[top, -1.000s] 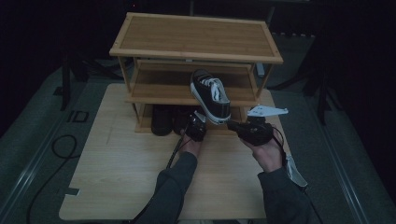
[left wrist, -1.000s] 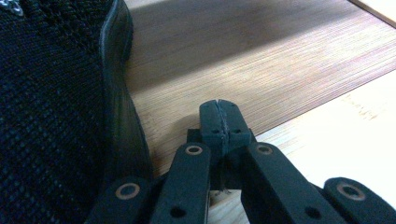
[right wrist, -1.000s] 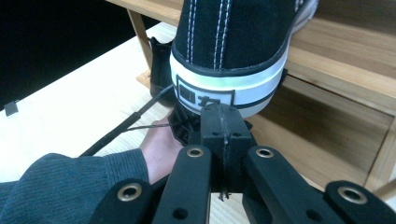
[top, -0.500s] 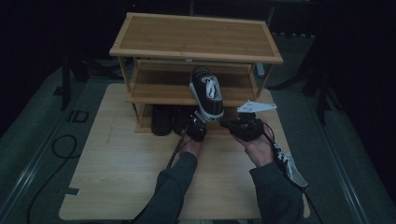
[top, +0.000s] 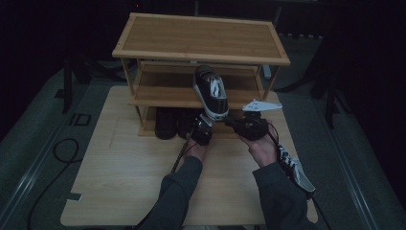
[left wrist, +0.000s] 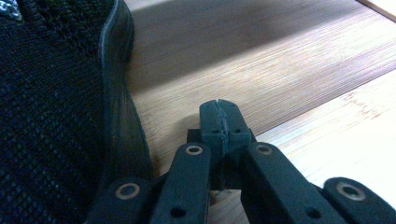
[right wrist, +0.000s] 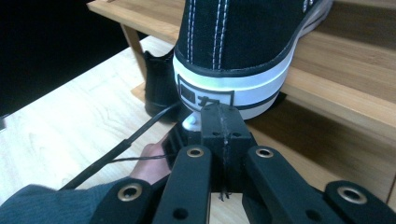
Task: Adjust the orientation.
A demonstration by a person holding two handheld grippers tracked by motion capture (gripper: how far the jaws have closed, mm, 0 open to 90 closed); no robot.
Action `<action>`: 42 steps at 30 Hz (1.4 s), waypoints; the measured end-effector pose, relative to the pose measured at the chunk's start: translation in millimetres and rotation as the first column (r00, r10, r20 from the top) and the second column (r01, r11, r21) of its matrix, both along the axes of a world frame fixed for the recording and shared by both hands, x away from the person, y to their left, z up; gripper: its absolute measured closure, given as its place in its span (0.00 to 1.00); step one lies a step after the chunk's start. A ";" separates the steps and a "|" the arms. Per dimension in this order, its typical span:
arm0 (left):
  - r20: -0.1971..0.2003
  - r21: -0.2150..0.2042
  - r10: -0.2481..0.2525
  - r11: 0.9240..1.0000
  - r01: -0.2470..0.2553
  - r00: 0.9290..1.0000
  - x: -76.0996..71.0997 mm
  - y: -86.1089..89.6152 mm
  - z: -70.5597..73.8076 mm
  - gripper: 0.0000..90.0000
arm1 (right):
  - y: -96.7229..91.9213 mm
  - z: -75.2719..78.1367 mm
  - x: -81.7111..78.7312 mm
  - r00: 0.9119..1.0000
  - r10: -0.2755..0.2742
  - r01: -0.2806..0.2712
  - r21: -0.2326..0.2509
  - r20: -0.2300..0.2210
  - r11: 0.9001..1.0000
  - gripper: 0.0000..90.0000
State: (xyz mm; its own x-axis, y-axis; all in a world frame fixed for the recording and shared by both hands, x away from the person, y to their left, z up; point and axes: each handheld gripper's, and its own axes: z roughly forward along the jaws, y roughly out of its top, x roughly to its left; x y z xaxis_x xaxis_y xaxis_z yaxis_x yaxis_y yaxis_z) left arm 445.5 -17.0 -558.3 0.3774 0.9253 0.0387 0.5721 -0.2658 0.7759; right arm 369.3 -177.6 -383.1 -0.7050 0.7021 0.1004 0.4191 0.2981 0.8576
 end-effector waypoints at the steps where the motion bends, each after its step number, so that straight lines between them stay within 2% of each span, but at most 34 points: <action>1: 0.001 0.002 0.000 1.000 0.000 1.000 0.0 -0.1 0.0 1.00 | 0.8 -0.4 1.6 1.000 -0.012 0.012 -0.005 0.000 1.000 1.00; 4: 0.003 0.002 0.000 1.000 0.000 1.000 -0.1 -0.5 -0.1 1.00 | 2.3 -3.5 8.4 1.000 -0.008 0.008 0.017 -0.020 1.000 1.00; 7: 0.003 0.002 0.000 1.000 0.000 1.000 -0.1 -0.4 -0.1 1.00 | 4.9 -3.7 9.6 1.000 -0.007 0.007 0.014 -0.015 1.000 1.00; 9: -0.007 0.027 -0.009 1.000 0.009 1.000 -0.4 1.2 0.8 1.00 | 11.0 -3.0 11.3 1.000 0.007 -0.007 0.010 -0.012 1.000 1.00; 10: 0.002 0.003 -0.001 1.000 0.001 1.000 -0.1 -0.4 -0.1 1.00 | 13.1 -2.4 11.6 1.000 0.011 -0.010 0.010 -0.010 1.000 1.00; 14: 0.002 0.002 -0.001 1.000 0.001 1.000 -0.1 -0.3 -0.1 1.00 | 20.4 0.5 12.7 1.000 0.015 -0.015 0.007 0.003 1.000 1.00; 16: 0.001 0.002 -0.001 1.000 0.001 1.000 0.0 -0.2 -0.1 1.00 | 23.2 0.7 15.0 1.000 -0.001 0.001 -0.006 0.012 1.000 1.00; 18: 0.001 0.001 0.000 1.000 0.000 1.000 0.0 -0.1 0.0 1.00 | 24.9 0.0 18.7 1.000 0.009 -0.009 0.007 0.000 1.000 1.00; 26: 0.000 0.000 -0.002 1.000 0.002 1.000 -0.1 0.3 0.0 1.00 | 40.1 0.0 21.0 0.999 0.012 -0.012 -0.026 0.029 1.000 1.00; 31: 0.000 -0.001 -0.001 1.000 0.001 1.000 0.0 0.2 -0.1 1.00 | 40.7 -3.2 24.2 1.000 0.008 -0.008 -0.027 0.022 1.000 1.00; 34: 0.000 0.001 0.001 1.000 -0.001 1.000 -0.1 -0.1 0.0 1.00 | 39.2 -3.7 26.1 1.000 0.010 -0.010 -0.003 0.013 1.000 1.00; 42: 0.001 0.002 0.000 1.000 0.000 1.000 -0.1 -0.2 0.0 1.00 | 35.6 -4.5 31.5 1.000 0.011 -0.011 0.010 0.004 1.000 1.00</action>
